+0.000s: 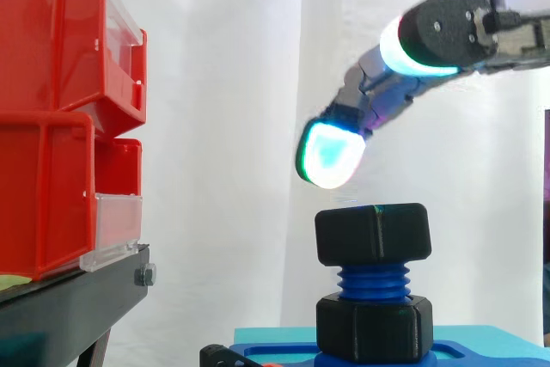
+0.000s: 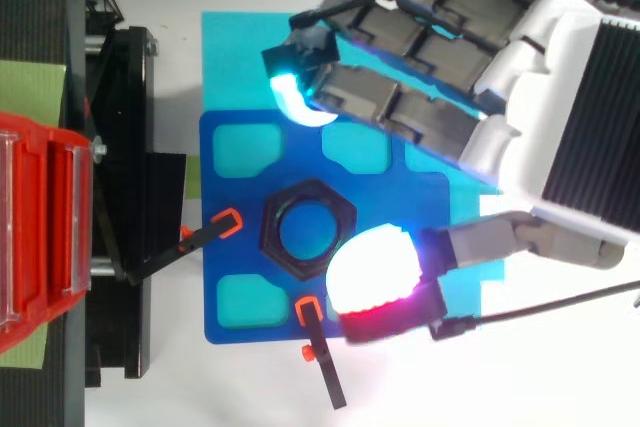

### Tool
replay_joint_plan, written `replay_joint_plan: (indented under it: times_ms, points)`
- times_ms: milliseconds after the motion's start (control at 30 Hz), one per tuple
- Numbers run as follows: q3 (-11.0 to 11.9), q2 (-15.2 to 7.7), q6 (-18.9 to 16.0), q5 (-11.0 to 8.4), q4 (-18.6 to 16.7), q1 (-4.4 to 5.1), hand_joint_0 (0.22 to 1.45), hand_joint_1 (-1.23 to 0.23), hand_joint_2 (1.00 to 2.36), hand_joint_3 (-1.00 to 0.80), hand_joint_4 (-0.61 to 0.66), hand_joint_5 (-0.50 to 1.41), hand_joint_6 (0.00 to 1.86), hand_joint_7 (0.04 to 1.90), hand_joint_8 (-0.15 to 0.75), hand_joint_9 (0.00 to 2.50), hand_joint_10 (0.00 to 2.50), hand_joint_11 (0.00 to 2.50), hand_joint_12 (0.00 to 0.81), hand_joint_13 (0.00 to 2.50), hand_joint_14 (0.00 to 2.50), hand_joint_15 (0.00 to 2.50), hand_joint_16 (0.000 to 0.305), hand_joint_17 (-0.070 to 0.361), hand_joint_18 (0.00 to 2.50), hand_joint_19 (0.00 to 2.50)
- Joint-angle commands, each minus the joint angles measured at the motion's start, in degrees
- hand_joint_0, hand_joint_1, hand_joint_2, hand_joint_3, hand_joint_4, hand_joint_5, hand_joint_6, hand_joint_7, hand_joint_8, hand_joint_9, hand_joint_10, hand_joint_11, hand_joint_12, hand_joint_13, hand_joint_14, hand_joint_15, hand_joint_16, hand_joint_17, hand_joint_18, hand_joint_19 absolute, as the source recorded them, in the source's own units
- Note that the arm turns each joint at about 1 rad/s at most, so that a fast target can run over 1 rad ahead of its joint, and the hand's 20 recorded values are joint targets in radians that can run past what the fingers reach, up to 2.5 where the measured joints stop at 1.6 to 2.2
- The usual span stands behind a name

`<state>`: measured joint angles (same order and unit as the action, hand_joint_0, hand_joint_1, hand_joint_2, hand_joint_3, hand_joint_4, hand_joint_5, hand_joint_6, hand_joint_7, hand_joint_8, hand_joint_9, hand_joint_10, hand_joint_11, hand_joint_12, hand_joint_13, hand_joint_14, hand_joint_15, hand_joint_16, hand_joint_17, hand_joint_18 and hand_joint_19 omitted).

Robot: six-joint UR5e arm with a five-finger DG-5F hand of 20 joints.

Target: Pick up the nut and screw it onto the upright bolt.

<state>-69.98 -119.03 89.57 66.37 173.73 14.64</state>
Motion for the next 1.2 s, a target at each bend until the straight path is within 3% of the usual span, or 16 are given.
replay_joint_plan:
  times_ms: [0,167,300,533,767,1167]
  points:
    - [0.02,-0.58,0.69,2.54,-4.01,0.04,0.49,0.05,1.0,-0.5,0.2,-0.17,0.5,0.63,0.216,0.39,0.0,0.0,0.362,0.13,0.0,0.0,0.046,0.104,0.0,0.0]
    - [0.02,-1.38,2.89,2.45,-6.74,0.57,0.49,0.05,1.0,-0.5,0.2,-0.17,0.5,0.63,0.214,0.37,0.0,0.0,0.365,0.12,0.0,0.0,0.046,0.104,0.0,0.0]
    - [0.02,-1.38,3.15,1.92,-8.76,1.54,0.49,0.05,1.0,-0.5,0.2,-0.17,0.5,0.63,0.216,0.36,0.0,0.0,0.366,0.12,0.0,0.0,0.046,0.104,0.0,0.0]
    - [0.02,-1.64,3.24,0.95,-9.02,2.33,0.49,0.04,1.0,-0.5,0.21,-0.16,0.5,0.64,0.223,0.37,0.0,0.0,0.37,0.13,0.0,0.0,0.047,0.105,0.0,0.0]
    - [-0.24,-1.9,3.15,1.04,-7.35,2.5,0.49,0.03,1.0,-0.5,0.21,-0.16,0.5,0.66,0.235,0.39,0.0,0.0,0.373,0.14,0.0,0.0,0.047,0.106,0.0,0.0]
    - [-0.77,-3.57,2.62,1.57,-7.53,2.15,0.5,-0.03,1.0,-0.5,0.24,-0.13,0.5,0.75,0.249,0.46,0.0,0.0,0.37,0.18,0.0,0.0,0.047,0.105,0.0,0.0]
